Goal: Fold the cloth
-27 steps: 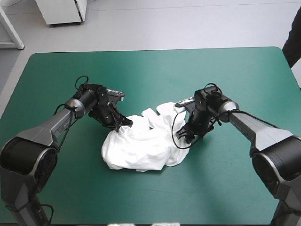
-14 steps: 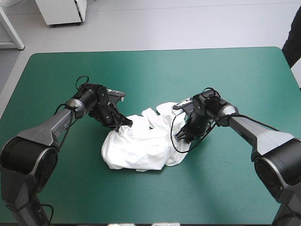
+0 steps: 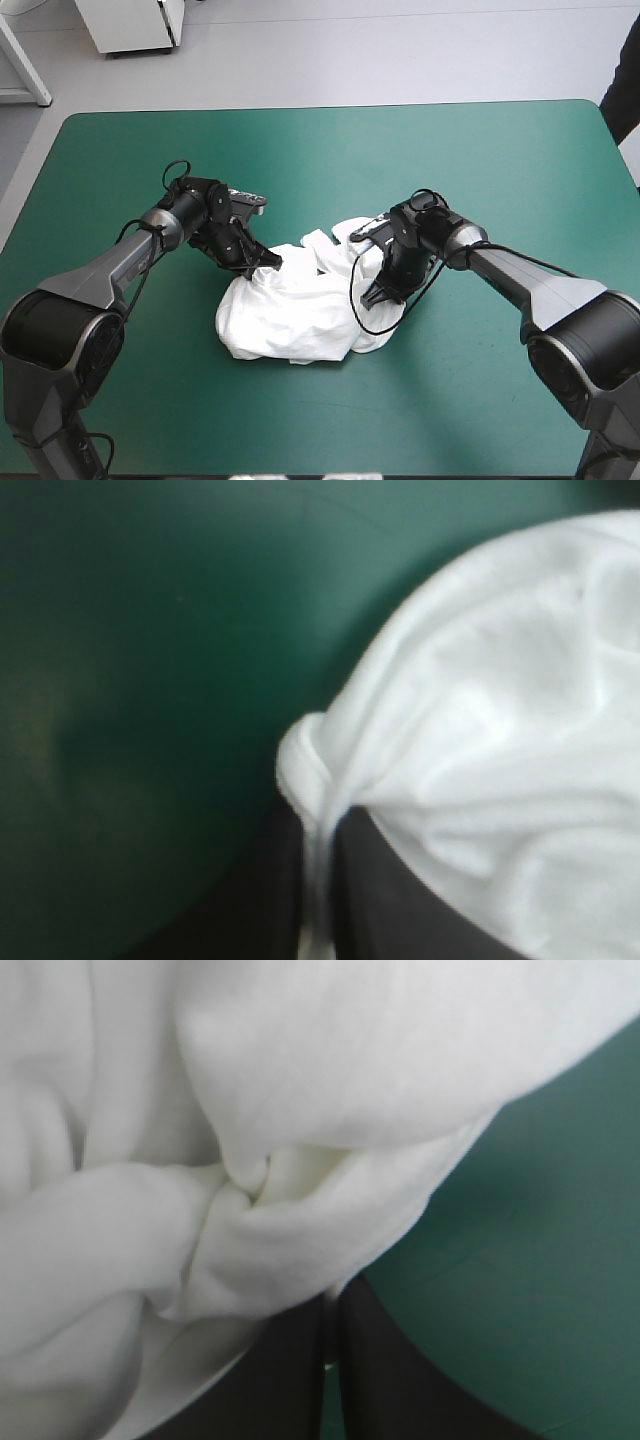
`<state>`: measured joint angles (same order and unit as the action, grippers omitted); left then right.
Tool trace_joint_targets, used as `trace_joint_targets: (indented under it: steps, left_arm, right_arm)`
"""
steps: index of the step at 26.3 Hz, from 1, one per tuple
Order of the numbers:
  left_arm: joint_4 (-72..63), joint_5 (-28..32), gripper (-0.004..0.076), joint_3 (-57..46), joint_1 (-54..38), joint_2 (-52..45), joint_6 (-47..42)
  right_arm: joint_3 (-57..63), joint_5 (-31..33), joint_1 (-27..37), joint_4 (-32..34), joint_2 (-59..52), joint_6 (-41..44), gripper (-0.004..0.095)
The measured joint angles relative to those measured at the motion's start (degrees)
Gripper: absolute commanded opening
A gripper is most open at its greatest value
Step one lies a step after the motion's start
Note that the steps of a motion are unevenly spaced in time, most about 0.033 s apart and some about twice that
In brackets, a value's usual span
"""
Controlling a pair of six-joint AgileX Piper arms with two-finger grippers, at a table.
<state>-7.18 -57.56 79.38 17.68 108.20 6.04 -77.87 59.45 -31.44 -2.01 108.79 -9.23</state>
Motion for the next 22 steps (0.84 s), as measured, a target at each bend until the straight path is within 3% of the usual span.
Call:
trace_joint_targets:
  steps: [7,15,22]
  left_arm:
    - [3.83,-3.27,-0.001,-0.84,0.19,-9.65,-0.12]
    - [3.89,-7.17,-0.001,-0.55,0.19,-27.31,-1.06]
    - [3.89,-8.96,-0.001,8.78,0.19,-38.92,-1.34]
  right_arm:
    - [-3.58,4.01,-1.42,3.24,-2.43,3.23,-0.0013]
    - [-11.06,10.5,-1.67,9.53,-16.45,8.1,-0.0013]
    - [-20.69,12.08,-1.7,14.56,-28.81,11.36,-0.0013]
